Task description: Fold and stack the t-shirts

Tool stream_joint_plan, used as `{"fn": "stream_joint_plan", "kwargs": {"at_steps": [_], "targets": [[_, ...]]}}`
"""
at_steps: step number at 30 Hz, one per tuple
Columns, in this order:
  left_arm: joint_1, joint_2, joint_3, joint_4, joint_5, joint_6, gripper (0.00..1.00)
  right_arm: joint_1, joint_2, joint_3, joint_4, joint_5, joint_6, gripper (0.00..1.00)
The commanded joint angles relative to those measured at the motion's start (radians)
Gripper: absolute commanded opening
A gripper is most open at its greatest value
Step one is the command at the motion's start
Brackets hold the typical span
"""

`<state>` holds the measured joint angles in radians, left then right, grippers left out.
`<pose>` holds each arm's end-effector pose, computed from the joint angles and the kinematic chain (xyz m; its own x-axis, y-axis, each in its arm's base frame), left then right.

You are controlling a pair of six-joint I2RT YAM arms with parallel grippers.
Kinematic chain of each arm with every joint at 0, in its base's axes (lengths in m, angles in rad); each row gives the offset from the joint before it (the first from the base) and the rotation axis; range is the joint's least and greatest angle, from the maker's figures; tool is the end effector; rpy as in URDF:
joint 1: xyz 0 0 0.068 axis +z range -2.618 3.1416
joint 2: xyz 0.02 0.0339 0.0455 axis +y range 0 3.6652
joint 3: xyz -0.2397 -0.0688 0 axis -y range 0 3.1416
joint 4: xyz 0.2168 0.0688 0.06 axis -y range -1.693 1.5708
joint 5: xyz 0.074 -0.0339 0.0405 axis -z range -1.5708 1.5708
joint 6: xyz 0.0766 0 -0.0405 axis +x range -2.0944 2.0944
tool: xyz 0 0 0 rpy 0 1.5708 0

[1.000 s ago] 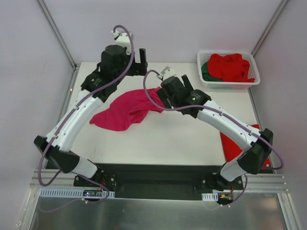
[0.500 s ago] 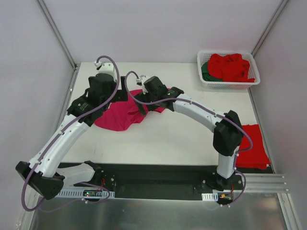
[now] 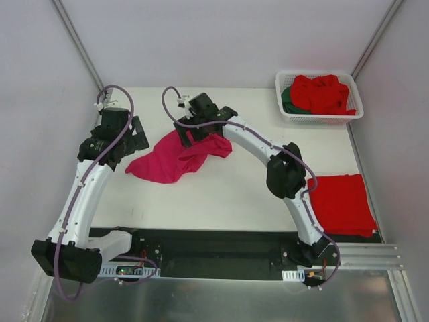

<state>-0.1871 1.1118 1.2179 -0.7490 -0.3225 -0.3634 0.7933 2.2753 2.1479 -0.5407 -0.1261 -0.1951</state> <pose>0.2407 -0.0209 0.3231 -0.5247 -0.2438 -0.8156 -0.2774 0.9548 -0.1069 0.3549 0.3742 0.2352 -0.2758 -0.5544 -0.7852 -0.8458 0.5281 -0.0758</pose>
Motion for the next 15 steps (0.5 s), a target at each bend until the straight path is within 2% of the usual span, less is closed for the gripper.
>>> {"fn": "stream_joint_plan", "kwargs": {"at_steps": [1, 7, 15], "targets": [[0.064, 0.012, -0.037, -0.05, 0.082, -0.034, 0.99, -0.002, -0.043, -0.019, -0.131, 0.029, 0.01, 0.93], [0.077, 0.161, 0.055, -0.047, 0.249, -0.043, 0.99, 0.003, -0.075, -0.104, -0.205, 0.097, -0.007, 0.93], [0.075, 0.21, 0.146, -0.041, 0.289, -0.051, 0.99, 0.004, -0.048, -0.146, -0.148, 0.112, -0.03, 0.9]]}}
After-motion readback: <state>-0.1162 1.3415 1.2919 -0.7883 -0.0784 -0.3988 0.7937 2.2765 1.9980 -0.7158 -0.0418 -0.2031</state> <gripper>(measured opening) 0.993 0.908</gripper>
